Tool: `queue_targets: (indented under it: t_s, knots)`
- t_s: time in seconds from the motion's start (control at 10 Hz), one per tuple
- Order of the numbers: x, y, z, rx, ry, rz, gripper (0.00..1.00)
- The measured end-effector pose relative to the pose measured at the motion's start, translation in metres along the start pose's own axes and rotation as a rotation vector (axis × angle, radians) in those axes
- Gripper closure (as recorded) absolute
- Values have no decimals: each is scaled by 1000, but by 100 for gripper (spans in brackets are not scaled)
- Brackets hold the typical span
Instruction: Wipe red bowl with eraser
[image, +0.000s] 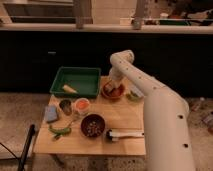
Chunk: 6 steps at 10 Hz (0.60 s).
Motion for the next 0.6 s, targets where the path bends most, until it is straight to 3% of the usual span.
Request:
queue_targets:
  t_s: [0.2, 0.6]
  knots:
    - [-16, -8, 5, 9, -34, -35, 100]
    - [-35, 1, -4, 13, -67, -111, 100]
